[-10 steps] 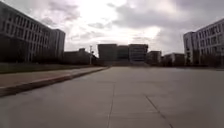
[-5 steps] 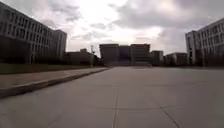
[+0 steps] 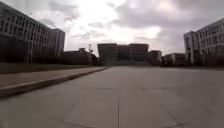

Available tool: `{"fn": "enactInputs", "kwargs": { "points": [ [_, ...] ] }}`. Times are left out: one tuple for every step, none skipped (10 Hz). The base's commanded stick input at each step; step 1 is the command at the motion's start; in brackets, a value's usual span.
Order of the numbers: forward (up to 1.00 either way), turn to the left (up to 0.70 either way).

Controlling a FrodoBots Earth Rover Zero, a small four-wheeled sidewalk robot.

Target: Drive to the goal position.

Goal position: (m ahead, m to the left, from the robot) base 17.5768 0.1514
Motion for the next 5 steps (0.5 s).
{"fn": "enactInputs", "kwargs": {
  "points": [
    [1.00,-0.27],
    [1.00,-0.27],
    [1.00,-0.27],
    [1.00,-0.27],
    [1.00,-0.27]
  ]
}}
